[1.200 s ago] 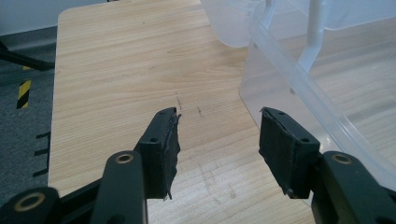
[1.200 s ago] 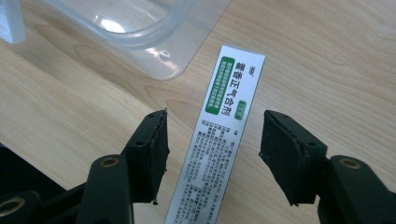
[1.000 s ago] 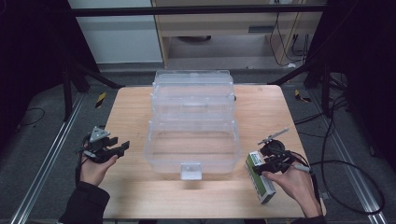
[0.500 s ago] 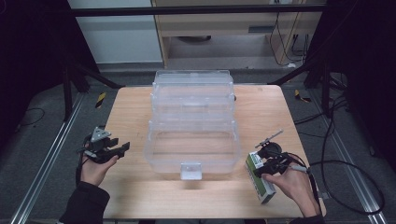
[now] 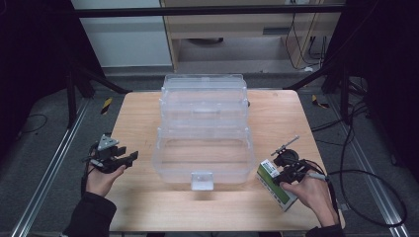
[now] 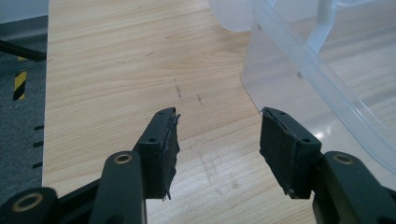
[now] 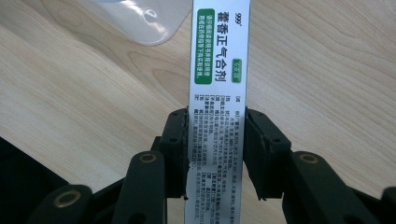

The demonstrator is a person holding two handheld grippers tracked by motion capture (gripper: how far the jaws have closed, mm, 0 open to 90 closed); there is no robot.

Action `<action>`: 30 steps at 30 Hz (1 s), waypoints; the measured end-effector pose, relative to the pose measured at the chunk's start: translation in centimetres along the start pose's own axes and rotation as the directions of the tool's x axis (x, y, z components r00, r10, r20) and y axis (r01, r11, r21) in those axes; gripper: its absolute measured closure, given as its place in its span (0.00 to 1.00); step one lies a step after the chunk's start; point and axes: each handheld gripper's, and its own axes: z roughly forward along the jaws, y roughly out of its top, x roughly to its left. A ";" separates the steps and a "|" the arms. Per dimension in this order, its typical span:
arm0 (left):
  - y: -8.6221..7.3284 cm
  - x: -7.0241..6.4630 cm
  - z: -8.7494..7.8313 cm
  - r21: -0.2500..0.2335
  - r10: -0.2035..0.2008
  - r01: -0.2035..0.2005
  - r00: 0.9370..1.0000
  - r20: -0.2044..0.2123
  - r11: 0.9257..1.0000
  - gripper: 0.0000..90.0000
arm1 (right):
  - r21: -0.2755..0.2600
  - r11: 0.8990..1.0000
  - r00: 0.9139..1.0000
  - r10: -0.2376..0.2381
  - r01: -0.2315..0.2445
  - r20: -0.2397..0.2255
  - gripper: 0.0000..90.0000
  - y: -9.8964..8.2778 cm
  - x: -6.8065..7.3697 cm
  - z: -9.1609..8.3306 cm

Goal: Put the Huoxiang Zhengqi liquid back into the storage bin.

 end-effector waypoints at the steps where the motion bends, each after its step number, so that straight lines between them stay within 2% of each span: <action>1: 0.0 0.0 0.0 0.002 0.000 0.000 1.000 -0.001 1.000 0.51 | 0.006 1.000 1.000 -0.005 0.005 -0.004 0.69 0.0 0.0 0.0; 7: 0.0 0.0 0.0 0.007 0.003 -0.003 1.000 0.001 1.000 0.51 | 0.066 0.998 1.000 -0.005 0.006 -0.014 0.67 0.0 -0.1 0.4; 13: -0.1 0.0 0.1 0.015 0.004 -0.004 1.000 0.002 1.000 0.51 | 0.079 0.997 1.000 0.003 -0.002 -0.020 0.68 0.0 -0.3 0.8; 19: -0.1 0.0 0.2 0.020 0.009 -0.009 1.000 0.001 1.000 0.51 | 0.102 0.995 1.000 0.019 -0.019 -0.004 0.70 0.3 0.0 0.8; 27: -0.2 0.0 0.4 0.032 0.019 -0.019 1.000 -0.008 0.999 0.52 | 0.088 0.996 1.000 0.029 -0.029 -0.001 0.71 0.3 -0.2 0.6; 28: -0.2 0.0 0.4 0.033 0.018 -0.017 1.000 -0.010 0.999 0.52 | 0.077 0.996 0.999 0.033 -0.033 0.001 0.71 0.3 -0.3 0.5; 29: -0.2 0.0 0.4 0.031 0.013 -0.013 1.000 -0.012 0.999 0.52 | 0.045 0.998 0.999 0.044 -0.044 0.010 0.71 0.2 -0.5 -0.1; 30: -0.2 0.0 0.4 0.031 0.013 -0.013 1.000 -0.012 0.999 0.52 | 0.045 0.998 0.999 0.044 -0.044 0.010 0.71 0.2 -0.5 -0.1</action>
